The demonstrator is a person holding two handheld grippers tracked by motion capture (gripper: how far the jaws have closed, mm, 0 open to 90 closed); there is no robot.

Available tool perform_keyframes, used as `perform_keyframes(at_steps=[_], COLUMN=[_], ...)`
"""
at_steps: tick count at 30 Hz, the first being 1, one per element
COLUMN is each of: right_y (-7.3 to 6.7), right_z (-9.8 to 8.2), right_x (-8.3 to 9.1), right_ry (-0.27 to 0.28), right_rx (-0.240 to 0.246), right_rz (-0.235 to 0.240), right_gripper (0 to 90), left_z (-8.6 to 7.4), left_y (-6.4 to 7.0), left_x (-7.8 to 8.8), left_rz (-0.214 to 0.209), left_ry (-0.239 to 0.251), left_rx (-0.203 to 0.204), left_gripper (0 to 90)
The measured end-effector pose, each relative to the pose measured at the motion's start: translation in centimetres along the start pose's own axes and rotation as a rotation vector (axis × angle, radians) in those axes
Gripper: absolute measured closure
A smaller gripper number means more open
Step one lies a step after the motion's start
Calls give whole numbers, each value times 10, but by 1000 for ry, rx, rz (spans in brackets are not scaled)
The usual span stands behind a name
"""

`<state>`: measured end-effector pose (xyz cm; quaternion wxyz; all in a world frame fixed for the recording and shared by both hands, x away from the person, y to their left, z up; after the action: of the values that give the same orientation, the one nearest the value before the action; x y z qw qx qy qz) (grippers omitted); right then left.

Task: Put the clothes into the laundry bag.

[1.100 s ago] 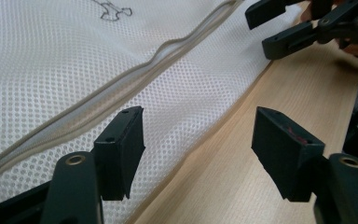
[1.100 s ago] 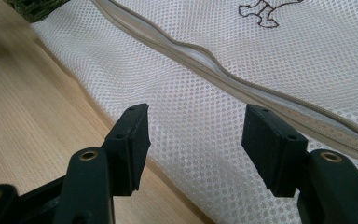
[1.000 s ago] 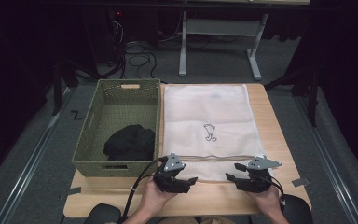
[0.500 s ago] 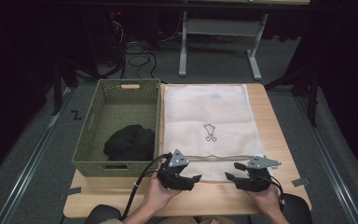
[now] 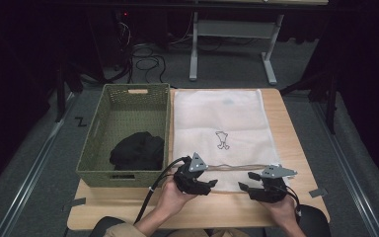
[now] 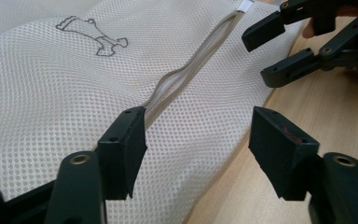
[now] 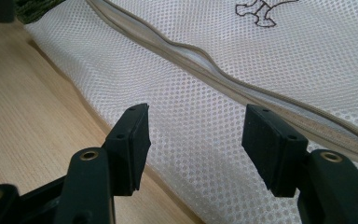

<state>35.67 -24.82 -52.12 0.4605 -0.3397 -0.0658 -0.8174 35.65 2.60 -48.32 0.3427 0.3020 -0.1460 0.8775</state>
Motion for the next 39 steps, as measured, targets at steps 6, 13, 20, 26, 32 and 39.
perform_keyframes(at_steps=[6,13,20,26,32,39], right_y=[0,1,1,2,2,1], right_z=[0,-1,-2,-3,-3,-3], right_x=[0,-2,-4,-4,-4,-4], right_ry=[4,-13,-22,-24,-26,-26], right_rx=[-8,-21,-17,-17,-18,-10], right_rz=[-7,-9,-14,-12,-11,-16], right_gripper=[423,421,418,416,414,422], left_z=[-2,-10,-15,-19,-23,-27], left_y=[0,-1,-6,-6,-9,-9], left_x=[-15,-28,-35,-40,-44,-49], left_rz=[-3,16,24,37,52,64], left_ry=[-7,-33,-58,-79,-97,-119], left_rx=[-3,-27,-12,-19,-12,-17], left_gripper=[396,398,397,382,373,370])
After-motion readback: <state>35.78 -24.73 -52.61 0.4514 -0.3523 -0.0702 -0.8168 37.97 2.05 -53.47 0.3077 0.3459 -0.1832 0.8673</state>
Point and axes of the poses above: each handheld gripper's, and its own axes: x roughly backward along the jaws, z roughly out of its top, y roughly to its right, the point moved 1 cm from there along -x, roughly forward along the jaws, and after that the axes turned 12 degrees about z, right-handed, at the moved point
